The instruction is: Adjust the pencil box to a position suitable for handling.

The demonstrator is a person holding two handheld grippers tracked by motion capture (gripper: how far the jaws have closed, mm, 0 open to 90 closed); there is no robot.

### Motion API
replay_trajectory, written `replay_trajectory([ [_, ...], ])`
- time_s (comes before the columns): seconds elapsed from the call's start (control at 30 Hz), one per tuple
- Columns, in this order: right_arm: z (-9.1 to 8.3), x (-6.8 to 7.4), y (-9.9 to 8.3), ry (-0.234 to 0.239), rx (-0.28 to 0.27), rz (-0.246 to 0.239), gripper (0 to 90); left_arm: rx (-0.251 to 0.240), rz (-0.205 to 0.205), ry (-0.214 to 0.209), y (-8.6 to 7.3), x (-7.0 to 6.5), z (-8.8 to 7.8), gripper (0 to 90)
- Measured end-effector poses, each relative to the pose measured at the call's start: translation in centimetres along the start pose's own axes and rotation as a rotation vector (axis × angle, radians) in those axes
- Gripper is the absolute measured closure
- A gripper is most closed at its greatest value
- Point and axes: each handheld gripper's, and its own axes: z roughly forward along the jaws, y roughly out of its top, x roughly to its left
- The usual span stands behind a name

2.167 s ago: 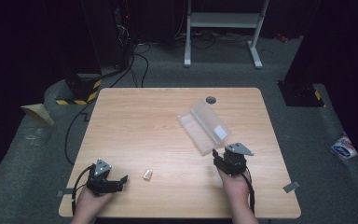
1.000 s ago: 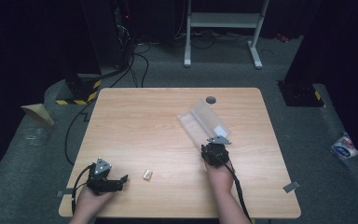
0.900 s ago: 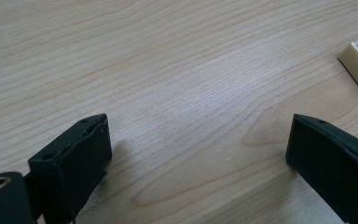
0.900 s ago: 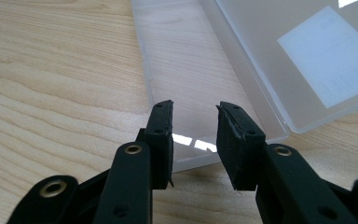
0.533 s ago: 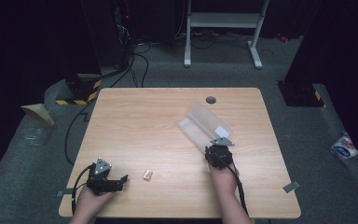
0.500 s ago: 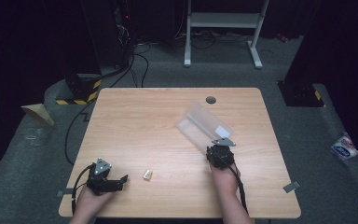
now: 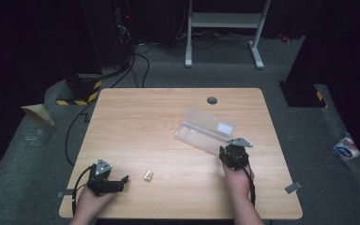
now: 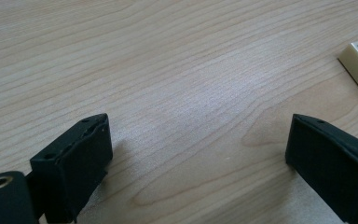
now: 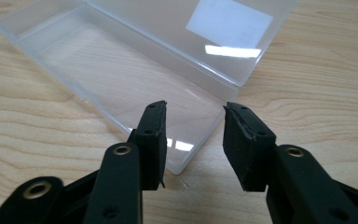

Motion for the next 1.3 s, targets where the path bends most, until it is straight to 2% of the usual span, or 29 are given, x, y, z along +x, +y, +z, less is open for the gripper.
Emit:
replay_trajectory([
  [0.17,-0.2,-0.4,-0.1,-0.017,-0.014,0.018,53.8,-0.001,-0.001,0.001,0.0,0.0,0.0,7.5],
  [0.37,-0.1,-1.1,0.0,-0.027,-0.001,0.036,53.3,0.000,0.000,-0.002,0.0,0.0,0.0,7.5],
  [0.5,0.6,-1.3,0.0,-0.021,0.007,0.031,61.0,0.001,0.003,-0.004,0.0,0.0,0.0,7.6],
  [0.73,1.8,-1.3,0.1,-0.003,0.034,0.069,70.4,-0.001,0.001,-0.003,0.0,0.0,0.0,7.7],
  [0.8,2.1,-1.1,0.0,-0.008,0.052,0.057,74.2,-0.002,0.003,-0.001,0.0,0.0,0.0,8.0],
  [0.9,2.1,-1.1,0.0,-0.009,0.050,0.050,77.2,-0.003,0.003,-0.001,0.0,0.0,0.0,8.1],
  [1.13,2.2,-1.0,0.1,0.000,0.044,0.011,80.1,-0.003,0.003,-0.001,0.0,0.0,0.0,8.1],
  [1.23,2.6,-0.5,0.3,0.012,0.049,-0.016,80.4,-0.003,0.002,-0.002,0.0,0.0,0.0,8.1],
  [1.3,2.6,-0.1,0.4,0.017,0.054,-0.016,80.5,-0.003,0.001,-0.002,0.0,0.0,0.0,8.1],
])
